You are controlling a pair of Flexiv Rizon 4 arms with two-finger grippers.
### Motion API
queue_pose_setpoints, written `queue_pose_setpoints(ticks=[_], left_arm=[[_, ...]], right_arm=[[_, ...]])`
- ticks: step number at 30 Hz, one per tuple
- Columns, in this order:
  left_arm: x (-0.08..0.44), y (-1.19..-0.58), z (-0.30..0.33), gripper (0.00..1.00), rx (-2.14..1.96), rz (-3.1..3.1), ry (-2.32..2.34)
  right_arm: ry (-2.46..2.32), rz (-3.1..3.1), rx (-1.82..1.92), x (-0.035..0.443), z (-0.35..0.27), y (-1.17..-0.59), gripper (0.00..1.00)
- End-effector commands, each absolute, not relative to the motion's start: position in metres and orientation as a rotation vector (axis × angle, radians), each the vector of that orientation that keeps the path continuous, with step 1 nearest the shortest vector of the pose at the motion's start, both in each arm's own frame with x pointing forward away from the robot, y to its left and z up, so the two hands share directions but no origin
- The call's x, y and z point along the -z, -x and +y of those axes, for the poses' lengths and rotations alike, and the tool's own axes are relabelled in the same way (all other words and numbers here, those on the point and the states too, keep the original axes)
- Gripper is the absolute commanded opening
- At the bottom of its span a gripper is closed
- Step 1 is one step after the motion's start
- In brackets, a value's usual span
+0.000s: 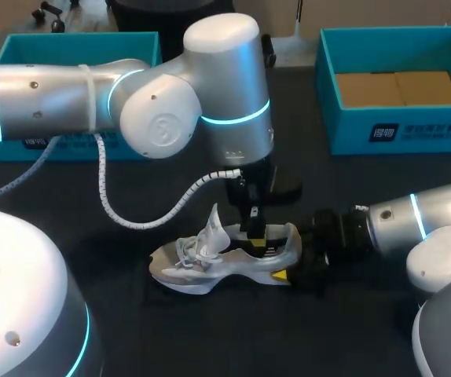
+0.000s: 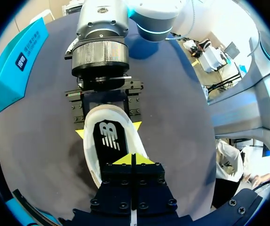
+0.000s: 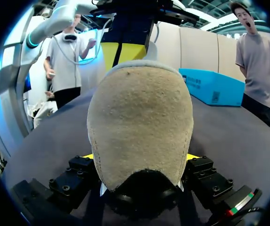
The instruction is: Take the shoe out of the shoebox, open the shoe tongue, remove and reinsert the insole, then place the shoe into the shoebox
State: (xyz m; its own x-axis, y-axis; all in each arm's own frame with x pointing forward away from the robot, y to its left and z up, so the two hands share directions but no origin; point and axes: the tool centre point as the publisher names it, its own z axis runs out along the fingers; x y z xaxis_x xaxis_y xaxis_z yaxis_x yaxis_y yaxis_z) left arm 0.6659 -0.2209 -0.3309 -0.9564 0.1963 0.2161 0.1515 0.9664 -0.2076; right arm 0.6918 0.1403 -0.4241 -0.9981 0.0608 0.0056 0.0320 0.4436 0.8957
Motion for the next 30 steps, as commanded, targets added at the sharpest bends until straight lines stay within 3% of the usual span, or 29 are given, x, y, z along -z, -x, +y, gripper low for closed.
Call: queue_pose_setpoints(ticks=[1, 30], left_arm=[[0.331, -0.665, -0.219, 0.00, -0.279, -2.882, 0.259], [0.369, -0.671, -0.229, 0.00, -0.265, -2.863, 0.376]], right_arm=[[-0.087, 2.644, -1.638, 0.427, 0.143, -0.692, 0.00], [-0.087, 2.644, -1.638, 0.427, 0.143, -0.692, 0.00]])
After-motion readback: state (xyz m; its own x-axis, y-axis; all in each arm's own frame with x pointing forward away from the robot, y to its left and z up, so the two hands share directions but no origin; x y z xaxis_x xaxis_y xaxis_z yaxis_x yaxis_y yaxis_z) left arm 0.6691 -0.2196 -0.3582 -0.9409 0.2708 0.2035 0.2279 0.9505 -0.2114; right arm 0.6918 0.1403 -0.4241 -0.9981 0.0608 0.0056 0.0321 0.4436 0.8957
